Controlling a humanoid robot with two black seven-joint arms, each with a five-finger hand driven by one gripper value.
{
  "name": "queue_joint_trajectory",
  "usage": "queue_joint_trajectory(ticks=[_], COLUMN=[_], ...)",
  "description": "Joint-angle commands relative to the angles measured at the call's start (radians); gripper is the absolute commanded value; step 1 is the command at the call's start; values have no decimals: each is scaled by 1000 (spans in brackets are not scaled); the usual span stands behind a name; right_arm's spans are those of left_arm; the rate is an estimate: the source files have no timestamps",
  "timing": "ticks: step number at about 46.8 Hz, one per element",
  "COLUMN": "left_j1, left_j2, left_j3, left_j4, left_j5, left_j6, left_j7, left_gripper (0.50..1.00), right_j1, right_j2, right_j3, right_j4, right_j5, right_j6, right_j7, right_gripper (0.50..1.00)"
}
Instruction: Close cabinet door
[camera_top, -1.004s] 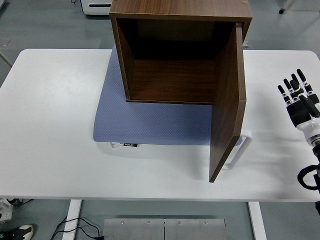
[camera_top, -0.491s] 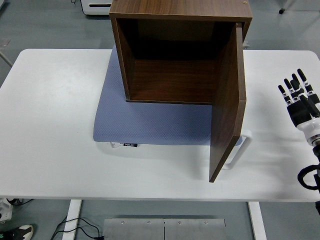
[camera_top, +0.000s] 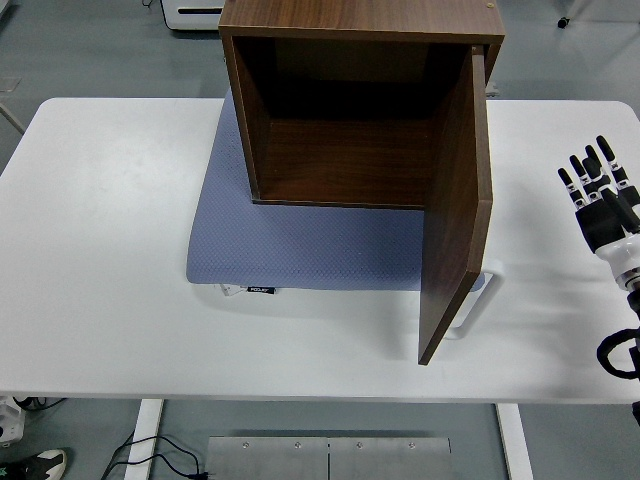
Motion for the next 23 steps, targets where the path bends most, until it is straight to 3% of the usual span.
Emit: queue_joint_trajectory(ticks=[1, 23], left_j1=[0, 0], left_j2=[0, 0], left_j3=[0, 0], left_j4=[0, 0], left_j5=[0, 0], left_j6=[0, 0], left_j7=[-1, -1], left_gripper=[1000, 1000], right_j1=[-1, -3], right_j2=[0, -25], right_j3=[2, 3], right_j4=[0, -2], right_j5=[0, 0], right_j6=[0, 2], right_j7=[1, 1], right_gripper=[1000, 1000])
